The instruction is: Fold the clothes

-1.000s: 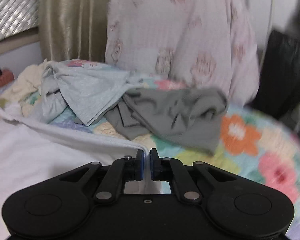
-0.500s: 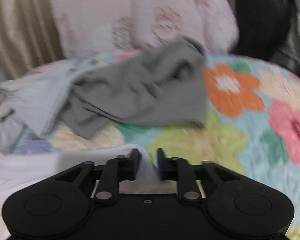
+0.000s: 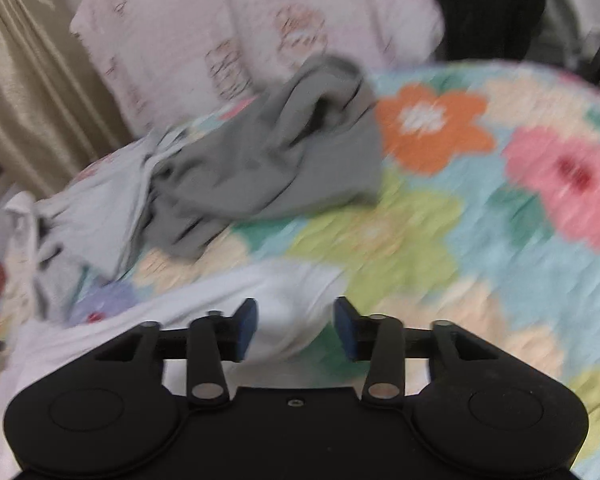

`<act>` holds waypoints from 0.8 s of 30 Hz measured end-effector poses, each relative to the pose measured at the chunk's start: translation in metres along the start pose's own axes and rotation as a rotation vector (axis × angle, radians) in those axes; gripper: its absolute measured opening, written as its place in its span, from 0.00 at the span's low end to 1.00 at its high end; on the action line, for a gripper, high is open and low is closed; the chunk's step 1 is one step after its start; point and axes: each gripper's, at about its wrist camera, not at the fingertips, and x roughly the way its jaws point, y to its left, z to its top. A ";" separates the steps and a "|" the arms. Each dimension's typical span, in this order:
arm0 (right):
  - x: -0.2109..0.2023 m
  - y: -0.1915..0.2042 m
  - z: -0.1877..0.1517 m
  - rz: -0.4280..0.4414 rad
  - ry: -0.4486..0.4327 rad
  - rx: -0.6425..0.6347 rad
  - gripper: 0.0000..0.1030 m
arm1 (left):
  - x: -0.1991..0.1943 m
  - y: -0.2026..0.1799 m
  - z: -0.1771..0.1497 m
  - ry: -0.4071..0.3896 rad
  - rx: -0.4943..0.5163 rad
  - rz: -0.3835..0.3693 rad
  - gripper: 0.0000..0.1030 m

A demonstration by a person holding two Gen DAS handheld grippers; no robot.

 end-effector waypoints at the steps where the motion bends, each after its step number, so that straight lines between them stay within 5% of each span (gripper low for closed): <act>1: 0.005 0.002 -0.005 0.016 0.021 0.005 0.60 | 0.003 0.005 -0.005 0.005 -0.012 -0.022 0.93; 7: 0.040 0.012 -0.023 -0.008 0.037 0.001 0.62 | 0.015 0.025 -0.020 0.031 -0.176 -0.251 0.95; 12: 0.057 0.012 -0.013 -0.004 -0.043 0.025 0.64 | 0.034 0.016 -0.018 0.049 -0.203 -0.250 0.96; 15: 0.060 0.033 -0.009 -0.061 -0.060 -0.144 0.14 | 0.035 0.000 -0.019 0.077 -0.158 -0.169 0.96; 16: 0.056 0.041 -0.008 -0.074 -0.095 -0.187 0.13 | 0.032 -0.008 -0.019 0.084 -0.134 -0.133 0.92; 17: 0.050 0.048 -0.007 -0.089 -0.145 -0.223 0.12 | 0.027 -0.016 -0.019 0.073 -0.109 -0.111 0.87; 20: 0.038 0.063 0.003 -0.137 -0.226 -0.327 0.06 | 0.017 -0.027 -0.017 0.065 -0.069 -0.116 0.48; 21: 0.036 0.068 0.008 -0.163 -0.242 -0.358 0.05 | 0.013 -0.029 -0.016 0.054 -0.053 -0.097 0.17; 22: 0.035 0.070 0.013 -0.168 -0.237 -0.381 0.05 | 0.009 -0.032 -0.014 0.039 -0.033 -0.063 0.06; 24: 0.032 0.074 0.021 -0.179 -0.242 -0.416 0.04 | -0.011 -0.037 -0.012 -0.068 0.002 0.040 0.06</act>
